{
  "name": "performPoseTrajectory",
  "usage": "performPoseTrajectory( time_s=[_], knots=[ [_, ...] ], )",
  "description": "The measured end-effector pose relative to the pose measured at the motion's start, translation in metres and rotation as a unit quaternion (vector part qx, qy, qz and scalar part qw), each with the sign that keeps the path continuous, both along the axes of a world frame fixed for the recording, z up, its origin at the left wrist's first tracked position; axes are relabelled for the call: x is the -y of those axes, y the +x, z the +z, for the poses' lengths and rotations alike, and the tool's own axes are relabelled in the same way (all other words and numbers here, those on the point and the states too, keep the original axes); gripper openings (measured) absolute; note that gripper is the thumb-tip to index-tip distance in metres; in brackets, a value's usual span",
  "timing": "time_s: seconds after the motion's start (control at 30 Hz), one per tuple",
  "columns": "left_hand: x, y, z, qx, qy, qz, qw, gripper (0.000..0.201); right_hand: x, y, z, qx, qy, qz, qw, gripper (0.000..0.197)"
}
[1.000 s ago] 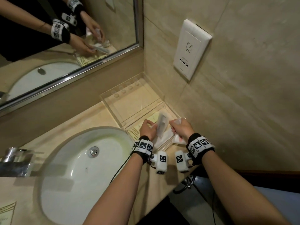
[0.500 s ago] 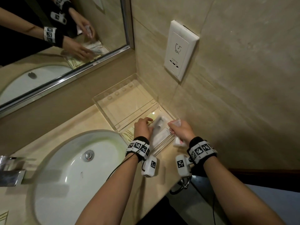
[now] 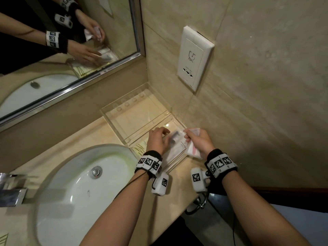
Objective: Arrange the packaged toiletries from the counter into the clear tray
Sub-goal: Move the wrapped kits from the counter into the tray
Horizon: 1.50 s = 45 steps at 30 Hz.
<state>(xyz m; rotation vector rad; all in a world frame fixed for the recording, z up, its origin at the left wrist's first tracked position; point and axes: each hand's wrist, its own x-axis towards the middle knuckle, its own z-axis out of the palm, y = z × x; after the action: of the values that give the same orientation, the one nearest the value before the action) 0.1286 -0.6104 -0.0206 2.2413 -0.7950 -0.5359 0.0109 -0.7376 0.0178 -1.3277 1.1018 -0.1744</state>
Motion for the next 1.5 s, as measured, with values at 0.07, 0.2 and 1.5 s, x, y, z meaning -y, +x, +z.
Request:
performPoseTrajectory(
  time_s=[0.07,0.2,1.5],
  knots=[
    [-0.002,-0.003,0.015,-0.143,-0.049,0.026,0.988,0.029,-0.006,0.007,0.011,0.05,0.067,-0.033,0.996,0.012],
    [-0.013,-0.012,0.032,-0.403,-0.107,0.01,0.909,0.04,-0.014,0.026,0.026,0.111,0.156,-0.054,0.98,0.012],
    [-0.046,0.0,0.003,-0.238,0.002,0.167,0.957,0.018,-0.009,0.016,-0.04,-0.135,0.028,-0.035,0.99,0.051]
  ],
)
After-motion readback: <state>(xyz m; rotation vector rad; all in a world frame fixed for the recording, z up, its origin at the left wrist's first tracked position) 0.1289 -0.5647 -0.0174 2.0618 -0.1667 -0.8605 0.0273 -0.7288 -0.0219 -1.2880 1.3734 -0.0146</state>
